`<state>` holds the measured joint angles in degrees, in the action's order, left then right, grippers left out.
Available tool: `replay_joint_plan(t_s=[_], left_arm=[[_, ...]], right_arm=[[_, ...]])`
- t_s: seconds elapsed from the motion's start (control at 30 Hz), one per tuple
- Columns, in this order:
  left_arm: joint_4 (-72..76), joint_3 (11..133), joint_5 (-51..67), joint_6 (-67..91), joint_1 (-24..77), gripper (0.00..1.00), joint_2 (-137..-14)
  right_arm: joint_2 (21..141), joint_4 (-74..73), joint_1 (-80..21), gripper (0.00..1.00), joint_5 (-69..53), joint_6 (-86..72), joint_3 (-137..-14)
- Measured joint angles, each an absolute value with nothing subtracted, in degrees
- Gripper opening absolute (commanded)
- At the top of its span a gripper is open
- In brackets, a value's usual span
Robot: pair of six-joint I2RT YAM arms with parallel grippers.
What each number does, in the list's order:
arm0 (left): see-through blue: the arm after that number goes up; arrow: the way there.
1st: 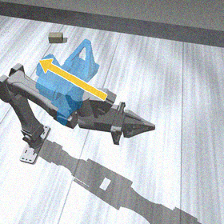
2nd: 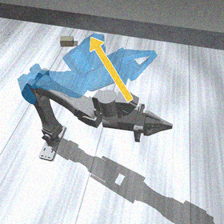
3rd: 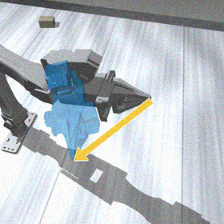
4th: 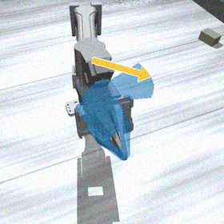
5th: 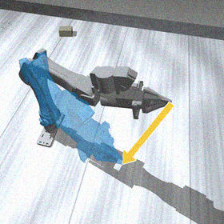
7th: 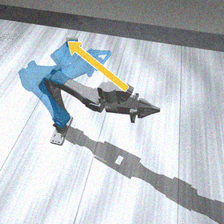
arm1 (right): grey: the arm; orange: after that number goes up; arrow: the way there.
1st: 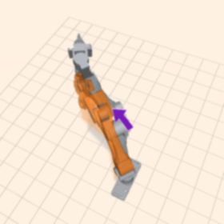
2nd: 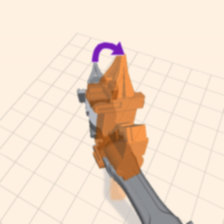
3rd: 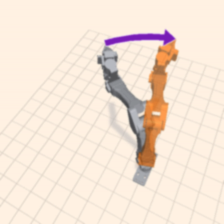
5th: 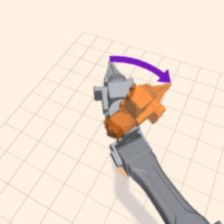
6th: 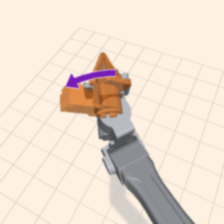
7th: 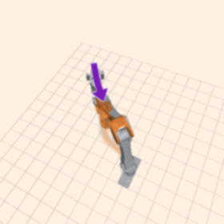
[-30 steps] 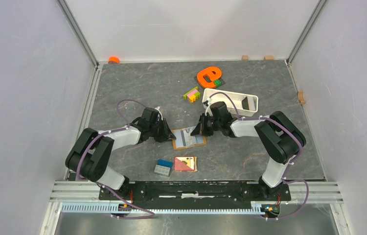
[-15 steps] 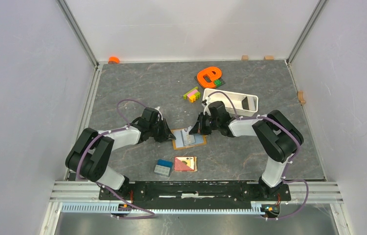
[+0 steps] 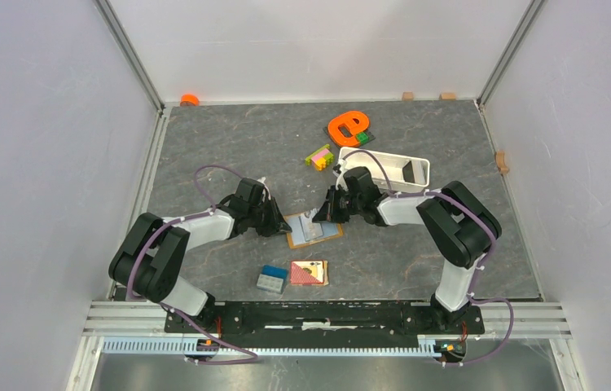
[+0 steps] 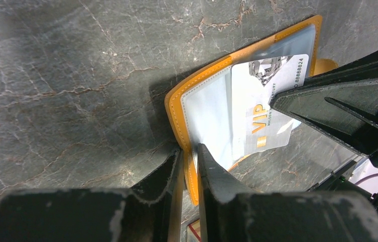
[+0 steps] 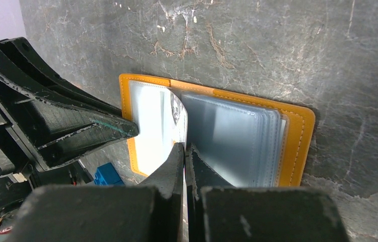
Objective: Put the credit cards into the card holder
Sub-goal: Insert the credit card into the card holder.
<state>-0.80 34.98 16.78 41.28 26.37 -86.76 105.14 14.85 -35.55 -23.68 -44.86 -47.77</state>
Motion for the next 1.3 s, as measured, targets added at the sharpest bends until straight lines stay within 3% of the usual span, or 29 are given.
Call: replay_joint_plan(t_s=[0.53, 0.77, 1.07, 1.3], left_arm=[[-1.0, 35.0, 16.8, 41.2, 26.4, 0.09, -86.7], [-1.0, 35.0, 16.8, 41.3, 26.4, 0.02, -86.7], [-1.0, 35.0, 16.8, 41.3, 26.4, 0.02, -86.6], [-1.0, 35.0, 17.0, 41.2, 26.9, 0.02, -86.6]], right_arm=[[102.8, 15.4, -38.6, 0.0, -18.8, -44.6, -45.4], [103.0, 15.6, -39.8, 0.11, -17.3, -44.8, -45.6], [102.2, 9.8, -41.6, 0.38, -14.0, -42.0, -48.5], [99.3, 1.5, -43.0, 0.47, -11.4, -36.9, -50.3]])
